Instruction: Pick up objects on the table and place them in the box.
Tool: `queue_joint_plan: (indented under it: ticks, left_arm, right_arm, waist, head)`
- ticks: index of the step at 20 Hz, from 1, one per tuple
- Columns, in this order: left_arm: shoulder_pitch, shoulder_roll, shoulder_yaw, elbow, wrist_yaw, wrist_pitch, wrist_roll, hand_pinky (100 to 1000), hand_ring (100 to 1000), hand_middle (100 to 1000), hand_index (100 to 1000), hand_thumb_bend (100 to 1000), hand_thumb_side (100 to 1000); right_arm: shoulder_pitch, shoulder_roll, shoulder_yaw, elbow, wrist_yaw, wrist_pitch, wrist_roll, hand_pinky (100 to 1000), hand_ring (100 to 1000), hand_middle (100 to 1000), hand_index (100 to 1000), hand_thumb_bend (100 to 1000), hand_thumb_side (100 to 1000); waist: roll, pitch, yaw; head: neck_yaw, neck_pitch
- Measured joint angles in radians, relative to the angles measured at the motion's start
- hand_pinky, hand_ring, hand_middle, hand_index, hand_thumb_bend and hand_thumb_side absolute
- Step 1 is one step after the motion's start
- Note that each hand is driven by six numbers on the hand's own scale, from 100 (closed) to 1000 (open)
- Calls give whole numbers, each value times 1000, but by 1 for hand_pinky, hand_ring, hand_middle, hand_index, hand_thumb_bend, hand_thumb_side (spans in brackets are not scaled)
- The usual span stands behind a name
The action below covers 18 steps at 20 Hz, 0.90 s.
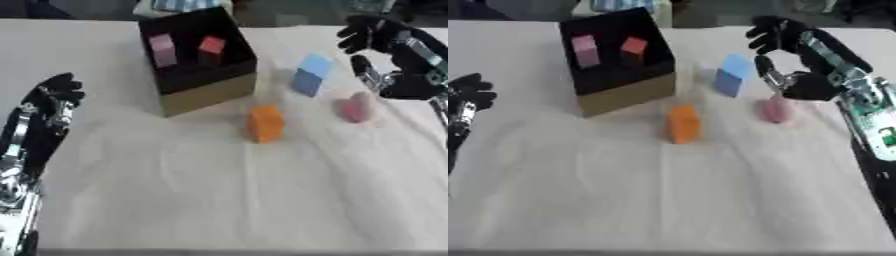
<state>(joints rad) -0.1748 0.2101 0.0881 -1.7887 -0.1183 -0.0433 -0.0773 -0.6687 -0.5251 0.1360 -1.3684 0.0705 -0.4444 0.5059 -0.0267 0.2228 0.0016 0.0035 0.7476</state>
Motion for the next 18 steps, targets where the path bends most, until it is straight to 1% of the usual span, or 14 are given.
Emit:
queue_joint_plan:
  ticks: [2, 6, 7, 9, 12, 18]
  left_arm:
    - [0, 0, -3, 0, 0, -1, -1, 813, 759, 724, 858, 100, 643]
    - [6, 0, -4, 0, 0, -1, -1, 813, 759, 724, 858, 100, 643]
    - [6, 0, -4, 1, 0, -1, -2, 813, 759, 724, 858, 100, 643]
    - [7, 0, -4, 1, 0, -1, -2, 812, 759, 724, 858, 100, 643]
    - [7, 0, -4, 1, 0, -1, -2, 812, 760, 724, 858, 100, 644]
    - [7, 0, -4, 1, 0, -2, -4, 812, 760, 724, 858, 100, 644]
  right_arm:
    - [-36, -11, 32, 41, 20, -30, 41, 781, 829, 844, 966, 100, 415]
    - [-96, -17, 81, 122, 96, -99, 109, 799, 861, 877, 977, 100, 483]
    - [-106, -17, 88, 141, 119, -106, 108, 802, 867, 881, 979, 100, 493]
    - [-122, -16, 94, 178, 166, -117, 96, 805, 870, 884, 980, 106, 486]
    - [-144, -13, 99, 225, 234, -139, 74, 808, 872, 891, 984, 139, 480]
    - [-179, 18, 117, 278, 373, -187, 26, 814, 874, 899, 991, 195, 500]
  waist:
    - [0, 0, 2]
    - [0, 0, 6]
    - [0, 0, 6]
    - [0, 0, 7]
    - [0, 0, 10]
    - [0, 0, 12]
  head:
    - [-2, 0]
    - [-7, 0]
    - [-8, 0]
    - [-10, 3]
    - [-13, 4]
    - [-15, 7]
